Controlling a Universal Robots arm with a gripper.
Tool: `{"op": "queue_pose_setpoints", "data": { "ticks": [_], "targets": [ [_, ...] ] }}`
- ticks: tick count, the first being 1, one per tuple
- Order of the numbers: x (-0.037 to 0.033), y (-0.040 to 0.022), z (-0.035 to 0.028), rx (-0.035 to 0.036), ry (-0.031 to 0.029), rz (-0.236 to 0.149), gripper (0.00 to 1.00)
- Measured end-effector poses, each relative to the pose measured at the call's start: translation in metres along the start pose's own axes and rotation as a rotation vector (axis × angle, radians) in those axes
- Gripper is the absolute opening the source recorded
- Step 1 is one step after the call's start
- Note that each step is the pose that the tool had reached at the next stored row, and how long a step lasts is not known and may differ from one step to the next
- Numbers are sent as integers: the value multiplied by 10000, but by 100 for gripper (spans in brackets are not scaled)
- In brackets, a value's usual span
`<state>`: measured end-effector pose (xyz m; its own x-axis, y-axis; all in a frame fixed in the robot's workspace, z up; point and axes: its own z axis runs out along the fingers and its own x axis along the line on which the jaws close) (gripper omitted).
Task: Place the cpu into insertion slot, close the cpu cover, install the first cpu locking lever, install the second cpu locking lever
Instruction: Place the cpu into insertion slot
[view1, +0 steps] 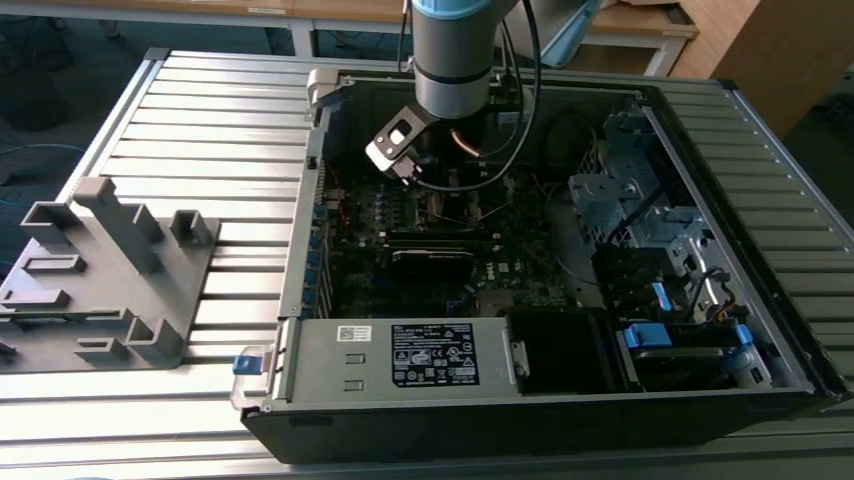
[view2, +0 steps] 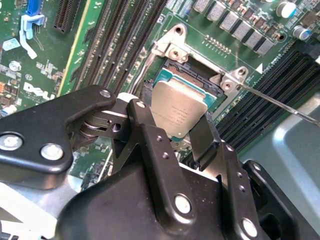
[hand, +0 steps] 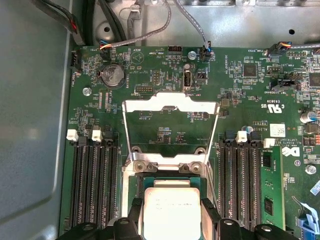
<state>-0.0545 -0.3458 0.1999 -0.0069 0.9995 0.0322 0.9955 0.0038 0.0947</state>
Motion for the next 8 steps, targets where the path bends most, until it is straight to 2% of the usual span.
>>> {"op": "queue_pose_setpoints", "data": {
  "ticks": [8],
  "targets": [
    [0,-6,-9,1,-2,1,54]
  ]
}}
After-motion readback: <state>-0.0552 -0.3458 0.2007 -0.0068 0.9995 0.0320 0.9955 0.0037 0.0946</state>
